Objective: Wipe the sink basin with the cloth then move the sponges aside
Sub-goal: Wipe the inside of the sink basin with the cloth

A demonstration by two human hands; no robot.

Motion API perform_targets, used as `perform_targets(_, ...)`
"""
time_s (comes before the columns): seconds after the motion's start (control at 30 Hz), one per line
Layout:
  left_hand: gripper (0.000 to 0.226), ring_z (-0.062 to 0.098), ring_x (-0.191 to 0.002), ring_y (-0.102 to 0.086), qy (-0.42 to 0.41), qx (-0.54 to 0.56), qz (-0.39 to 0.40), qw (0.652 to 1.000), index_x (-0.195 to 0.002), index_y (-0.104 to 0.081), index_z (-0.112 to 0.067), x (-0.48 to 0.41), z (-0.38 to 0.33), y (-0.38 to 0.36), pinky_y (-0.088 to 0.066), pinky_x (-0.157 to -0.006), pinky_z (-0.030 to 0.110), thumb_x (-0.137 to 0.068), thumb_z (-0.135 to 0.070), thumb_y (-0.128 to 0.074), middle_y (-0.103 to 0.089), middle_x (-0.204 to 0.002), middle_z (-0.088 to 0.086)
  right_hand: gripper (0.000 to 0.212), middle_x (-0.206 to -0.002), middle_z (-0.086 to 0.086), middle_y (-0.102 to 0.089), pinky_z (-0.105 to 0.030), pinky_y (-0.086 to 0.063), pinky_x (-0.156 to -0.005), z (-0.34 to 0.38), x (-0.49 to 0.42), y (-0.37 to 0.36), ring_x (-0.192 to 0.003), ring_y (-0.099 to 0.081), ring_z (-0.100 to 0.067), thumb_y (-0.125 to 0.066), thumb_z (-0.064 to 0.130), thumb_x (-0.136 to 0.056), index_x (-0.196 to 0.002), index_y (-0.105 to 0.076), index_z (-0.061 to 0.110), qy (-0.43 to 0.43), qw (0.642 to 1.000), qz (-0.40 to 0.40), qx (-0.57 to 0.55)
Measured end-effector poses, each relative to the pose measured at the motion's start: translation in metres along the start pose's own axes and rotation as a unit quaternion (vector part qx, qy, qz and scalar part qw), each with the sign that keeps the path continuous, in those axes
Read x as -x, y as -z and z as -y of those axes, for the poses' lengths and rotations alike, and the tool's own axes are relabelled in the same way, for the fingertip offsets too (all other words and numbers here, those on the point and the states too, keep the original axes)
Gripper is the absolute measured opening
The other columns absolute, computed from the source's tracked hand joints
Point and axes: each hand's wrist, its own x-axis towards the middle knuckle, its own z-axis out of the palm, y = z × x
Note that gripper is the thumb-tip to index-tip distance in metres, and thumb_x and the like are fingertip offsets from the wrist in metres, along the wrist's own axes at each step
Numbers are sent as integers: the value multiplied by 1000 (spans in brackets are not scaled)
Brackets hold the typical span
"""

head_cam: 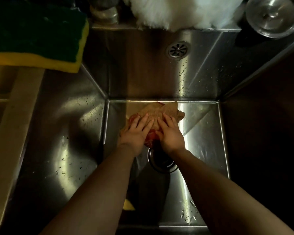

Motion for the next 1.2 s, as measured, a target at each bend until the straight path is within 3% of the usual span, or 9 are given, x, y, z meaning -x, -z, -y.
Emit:
perform_targets(0.17, 89, 22, -144, 5, -25, 21, -3, 999, -148, 7, -34, 16, -7, -2, -28, -112, 43, -88, -4, -51, 17, -157, -8, 35, -145, -6, -43, -35, -32, -104, 1, 18, 2, -135, -28, -27, -50, 18, -92, -126, -57, 14, 7, 999, -46, -6)
perform_targets(0.3, 85, 17, -145, 4, -40, 81, -2, 996, -148, 12, -29, 15, -21, -1, -19, -116, 36, -92, -4, -47, 16, -157, -9, 34, -143, -5, -46, -35, -32, -105, -10, 20, 17, -134, -33, -27, -48, 13, -92, -125, -58, 14, 13, 999, -43, 30)
perform_targets(0.43, 80, 14, -145, 4, -91, 89, 3, 992, -148, 12, -22, 1, -43, 4, -15, -117, 31, -95, -10, -47, 15, -157, -6, 30, -130, -7, -56, -36, -41, -91, -30, 28, 43, -124, -43, -28, -51, 7, -87, -115, -61, 12, -21, 992, -94, 87)
perform_targets(0.5, 76, 15, -145, 6, -96, 67, -5, 993, -149, 11, -23, -4, -56, 5, -13, -117, 32, -97, -16, -45, 15, -157, -5, 32, -137, -4, -50, -38, -36, -96, -40, 32, 52, -130, -35, -26, -49, 9, -87, -118, -57, 15, -63, 985, -96, 126)
perform_targets(0.6, 72, 17, -144, 11, -77, 44, -5, 996, -148, 12, -23, -4, -64, 4, -6, -117, 37, -99, -26, -40, 16, -157, -5, 48, -151, -2, -31, -49, -10, -112, -42, 41, 54, -141, -18, -23, -48, 22, -87, -135, -44, 20, -88, 980, -84, 155)
perform_targets(0.7, 69, 17, -144, 11, -44, 33, 3, 999, -148, 13, -21, 4, -54, 3, -2, -115, 38, -100, -34, -35, 15, -158, -4, 61, -156, -5, -20, -57, -1, -112, -24, 39, 40, -144, -10, -28, -42, 35, -84, -144, -32, 27, -40, 989, -60, 130)
perform_targets(0.8, 64, 18, -145, 9, -43, 10, 27, 999, -148, 12, -22, 10, -45, 2, -3, -115, 39, -101, -34, -29, 15, -157, -4, 56, -159, -4, -3, -63, 7, -108, -14, 34, 17, -144, 1, -33, -32, 47, -95, -147, -15, 36, -76, 987, -21, 139)
perform_targets(0.9, 61, 19, -145, 9, -45, 0, 46, 998, -148, 13, -22, 9, -43, 4, 0, -115, 41, -102, -34, -25, 15, -157, -3, 63, -159, -5, 7, -65, 8, -107, -18, 33, 1, -143, 9, -34, -29, 54, -94, -148, -4, 34, -104, 985, -11, 138)
perform_targets(1.2, 59, 16, -145, 9, -54, -52, 71, 995, -149, 11, -22, -16, -41, 16, -1, -116, 47, -103, -34, -23, 14, -158, -2, 66, -159, -3, 6, -61, 4, -110, -34, 8, 0, -144, 11, -29, -23, 58, -93, -149, -7, 26, -116, 982, -8, 149)
